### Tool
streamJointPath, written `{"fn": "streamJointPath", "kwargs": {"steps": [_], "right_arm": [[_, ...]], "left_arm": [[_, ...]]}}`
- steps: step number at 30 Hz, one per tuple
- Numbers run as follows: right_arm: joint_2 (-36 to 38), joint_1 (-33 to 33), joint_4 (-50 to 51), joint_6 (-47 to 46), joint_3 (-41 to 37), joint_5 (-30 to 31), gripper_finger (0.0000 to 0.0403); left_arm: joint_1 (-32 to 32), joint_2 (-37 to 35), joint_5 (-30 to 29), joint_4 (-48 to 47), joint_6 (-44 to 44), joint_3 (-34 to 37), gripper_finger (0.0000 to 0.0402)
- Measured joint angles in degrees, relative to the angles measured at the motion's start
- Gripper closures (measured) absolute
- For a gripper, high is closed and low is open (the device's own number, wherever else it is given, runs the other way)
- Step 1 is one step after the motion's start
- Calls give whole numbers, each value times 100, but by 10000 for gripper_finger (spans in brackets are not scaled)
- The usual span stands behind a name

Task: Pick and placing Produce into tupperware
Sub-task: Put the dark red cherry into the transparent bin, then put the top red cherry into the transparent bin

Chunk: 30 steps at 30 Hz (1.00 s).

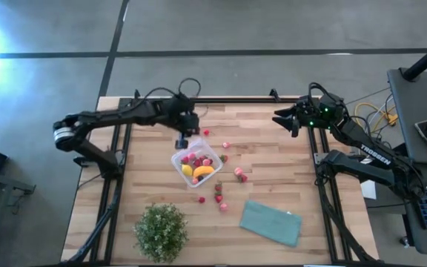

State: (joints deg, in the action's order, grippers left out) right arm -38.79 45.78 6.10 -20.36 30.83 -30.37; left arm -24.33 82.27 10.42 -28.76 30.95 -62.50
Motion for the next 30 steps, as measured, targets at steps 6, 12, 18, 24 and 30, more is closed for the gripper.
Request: {"fn": "streamJointPath", "kwargs": {"steps": [6,12,18,24,30], "right_arm": [[0,0,0,0,0,0,177],[0,0,1,0,0,0,177],[0,0,1,0,0,0,177],[0,0,1,0,0,0,177],[0,0,1,0,0,0,177]], "left_arm": [[773,200,104,-256,-811,19,341],[810,500,286,-225,-1689,33,319],[893,772,729,-281,-2043,52,256],[985,921,-232,-341,-2183,36,217],[982,760,-803,-356,-2412,-424,212]]}}
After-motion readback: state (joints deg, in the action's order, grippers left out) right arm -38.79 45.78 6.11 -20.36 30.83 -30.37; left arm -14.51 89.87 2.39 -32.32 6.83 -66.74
